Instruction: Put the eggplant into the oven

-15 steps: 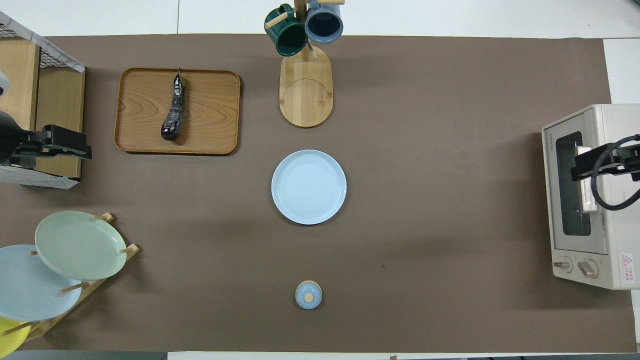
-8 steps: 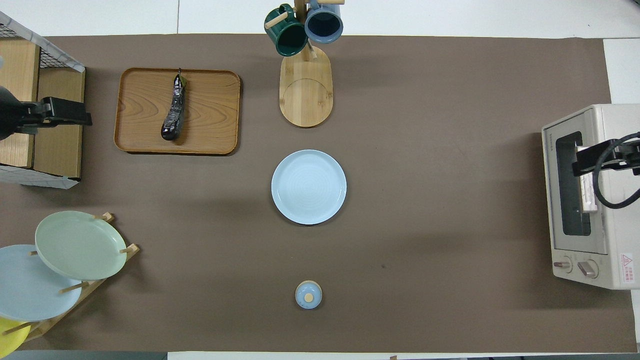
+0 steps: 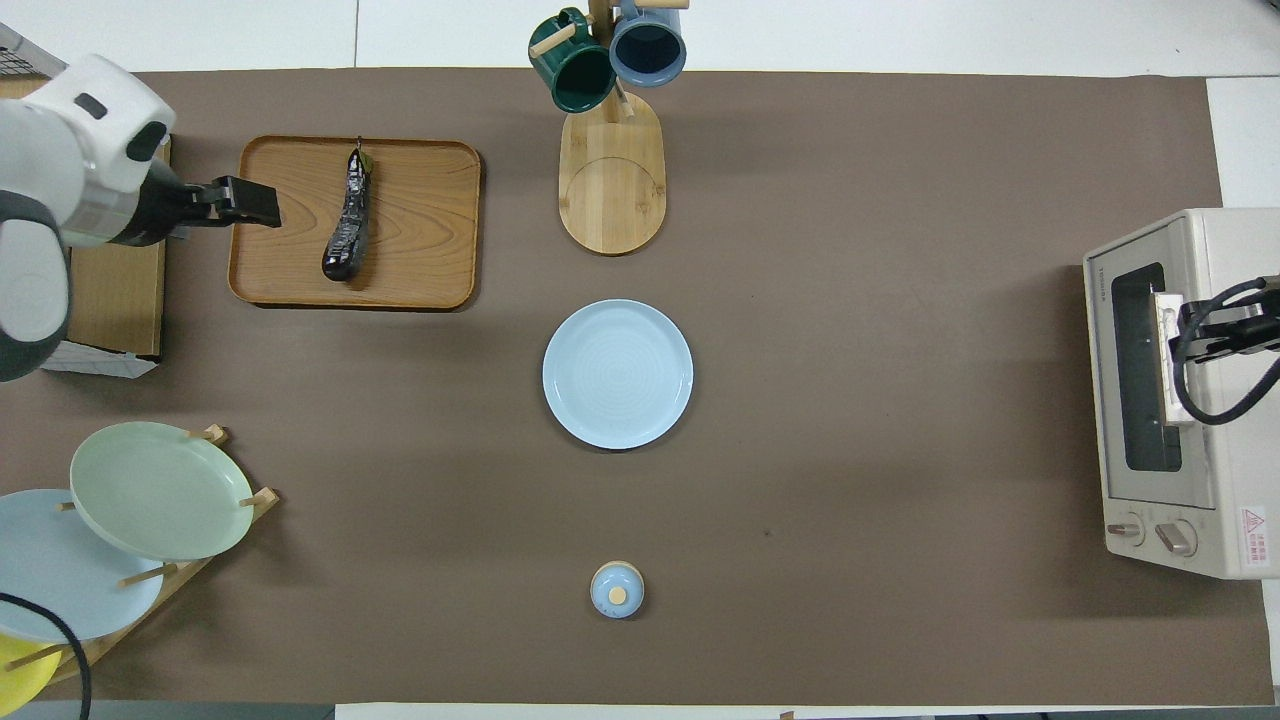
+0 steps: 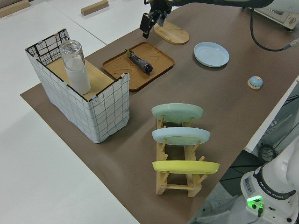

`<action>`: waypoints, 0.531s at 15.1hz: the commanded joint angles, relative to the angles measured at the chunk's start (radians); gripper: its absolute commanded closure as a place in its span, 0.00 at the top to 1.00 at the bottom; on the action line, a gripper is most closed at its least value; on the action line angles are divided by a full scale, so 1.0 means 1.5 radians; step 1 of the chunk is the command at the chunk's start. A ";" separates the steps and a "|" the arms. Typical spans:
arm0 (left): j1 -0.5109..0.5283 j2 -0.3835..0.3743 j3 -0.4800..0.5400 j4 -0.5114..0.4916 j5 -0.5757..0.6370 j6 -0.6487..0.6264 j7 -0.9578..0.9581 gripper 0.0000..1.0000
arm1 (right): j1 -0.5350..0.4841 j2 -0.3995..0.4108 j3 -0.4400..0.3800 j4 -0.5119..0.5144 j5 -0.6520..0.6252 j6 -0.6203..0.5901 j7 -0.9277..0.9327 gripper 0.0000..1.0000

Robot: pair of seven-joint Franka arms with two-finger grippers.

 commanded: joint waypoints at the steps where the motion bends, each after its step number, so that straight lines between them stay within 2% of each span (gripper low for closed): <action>1: -0.017 0.060 0.005 0.002 0.010 0.051 0.001 1.00 | -0.009 -0.034 -0.004 -0.070 -0.017 0.072 0.040 0.00; 4: -0.022 0.126 0.005 0.005 0.013 0.105 0.003 1.00 | -0.017 -0.054 -0.004 -0.187 -0.031 0.178 0.048 0.00; 6: -0.042 0.168 0.005 0.007 0.034 0.144 0.004 1.00 | -0.013 -0.040 -0.003 -0.196 -0.043 0.187 0.046 0.00; 8: -0.042 0.182 0.005 0.007 0.038 0.154 0.006 1.00 | -0.011 -0.032 -0.003 -0.200 -0.073 0.193 0.030 0.00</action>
